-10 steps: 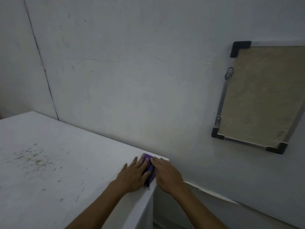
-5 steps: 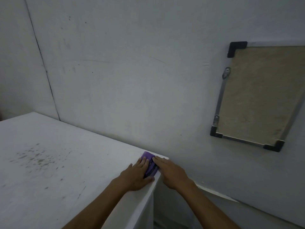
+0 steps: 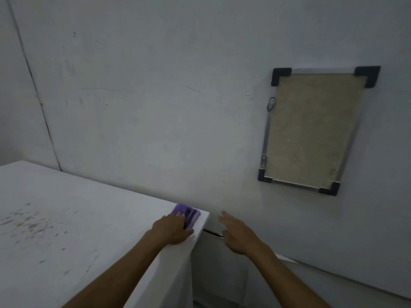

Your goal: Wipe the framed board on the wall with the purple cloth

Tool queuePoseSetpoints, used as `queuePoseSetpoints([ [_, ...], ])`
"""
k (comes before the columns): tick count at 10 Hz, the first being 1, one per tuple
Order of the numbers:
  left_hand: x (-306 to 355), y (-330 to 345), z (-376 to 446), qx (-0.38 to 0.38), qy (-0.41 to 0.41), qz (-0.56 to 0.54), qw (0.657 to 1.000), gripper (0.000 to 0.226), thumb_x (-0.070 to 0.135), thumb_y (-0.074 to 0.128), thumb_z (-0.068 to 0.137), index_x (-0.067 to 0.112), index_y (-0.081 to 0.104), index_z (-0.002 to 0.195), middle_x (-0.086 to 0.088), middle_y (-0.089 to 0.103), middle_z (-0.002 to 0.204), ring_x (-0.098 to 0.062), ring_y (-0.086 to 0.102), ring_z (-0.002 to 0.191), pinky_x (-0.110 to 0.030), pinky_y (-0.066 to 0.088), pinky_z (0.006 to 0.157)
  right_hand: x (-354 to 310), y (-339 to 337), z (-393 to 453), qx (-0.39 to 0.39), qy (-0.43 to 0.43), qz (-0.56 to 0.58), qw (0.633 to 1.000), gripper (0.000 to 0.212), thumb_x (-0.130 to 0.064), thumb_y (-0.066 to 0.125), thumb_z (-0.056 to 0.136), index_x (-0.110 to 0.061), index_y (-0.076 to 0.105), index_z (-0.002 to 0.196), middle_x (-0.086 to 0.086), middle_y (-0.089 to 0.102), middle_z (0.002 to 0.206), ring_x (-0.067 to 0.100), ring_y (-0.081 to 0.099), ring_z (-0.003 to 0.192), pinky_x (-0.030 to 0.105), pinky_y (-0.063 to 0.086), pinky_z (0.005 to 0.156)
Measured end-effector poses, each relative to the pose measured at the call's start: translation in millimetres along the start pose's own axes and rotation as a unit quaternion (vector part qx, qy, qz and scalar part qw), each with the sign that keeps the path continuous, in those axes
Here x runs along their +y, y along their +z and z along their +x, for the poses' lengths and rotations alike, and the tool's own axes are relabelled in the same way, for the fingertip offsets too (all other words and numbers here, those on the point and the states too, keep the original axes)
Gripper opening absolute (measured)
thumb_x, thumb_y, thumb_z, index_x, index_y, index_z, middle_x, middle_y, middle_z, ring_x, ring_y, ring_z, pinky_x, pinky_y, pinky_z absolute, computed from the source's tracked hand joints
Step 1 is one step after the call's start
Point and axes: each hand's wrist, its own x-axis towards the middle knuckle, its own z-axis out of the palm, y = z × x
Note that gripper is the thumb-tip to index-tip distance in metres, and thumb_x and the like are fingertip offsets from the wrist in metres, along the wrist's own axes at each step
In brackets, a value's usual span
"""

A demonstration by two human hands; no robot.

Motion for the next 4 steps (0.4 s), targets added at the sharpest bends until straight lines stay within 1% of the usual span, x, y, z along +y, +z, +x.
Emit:
queuePoseSetpoints([
  [1, 30.3, -14.7, -1.7, 0.049, 0.056, -0.022, 0.997, 0.054, 0.05, 0.05, 0.098, 0.013, 0.053, 0.137, -0.009, 0.06, 0.134, -0.023, 0.058, 0.118, -0.034, 0.047, 0.101, 13.9, -20.1, -9.5, 0.023, 0.019, 0.003, 1.0, 0.055, -0.027, 0.039, 0.107, -0.022, 0.022, 0.159, -0.005, 0.008, 0.168, 0.013, 0.015, 0.153, 0.028, 0.014, 0.123],
  [2, 68.0, -28.3, 1.8, 0.064, 0.095, -0.03, 0.993, 0.059, 0.049, 0.052, 0.097, 0.015, 0.048, 0.145, -0.007, 0.052, 0.146, -0.025, 0.049, 0.132, -0.037, 0.041, 0.109, 27.1, -44.0, -25.9, 0.046, 0.039, -0.005, 0.998, 0.055, -0.03, 0.04, 0.107, -0.02, 0.024, 0.158, -0.003, 0.012, 0.168, 0.014, 0.015, 0.153, 0.028, 0.012, 0.123],
  [3, 108.2, -36.5, 7.5, 0.088, 0.134, -0.041, 0.986, 0.057, 0.048, 0.051, 0.098, 0.019, 0.045, 0.147, -0.007, 0.051, 0.147, -0.025, 0.05, 0.131, -0.041, 0.041, 0.11, 42.2, -70.2, -48.5, 0.079, 0.059, -0.012, 0.995, 0.055, -0.033, 0.041, 0.107, -0.018, 0.026, 0.157, 0.0, 0.018, 0.167, 0.016, 0.017, 0.153, 0.03, 0.013, 0.123],
  [4, 144.2, -45.1, 9.0, 0.149, 0.182, -0.055, 0.97, 0.052, 0.048, 0.049, 0.099, 0.025, 0.046, 0.146, -0.004, 0.056, 0.142, -0.023, 0.053, 0.128, -0.041, 0.045, 0.106, 52.7, -96.1, -71.4, 0.134, 0.071, -0.019, 0.988, 0.055, -0.036, 0.043, 0.106, -0.016, 0.03, 0.155, 0.003, 0.025, 0.165, 0.018, 0.022, 0.151, 0.03, 0.018, 0.121],
])
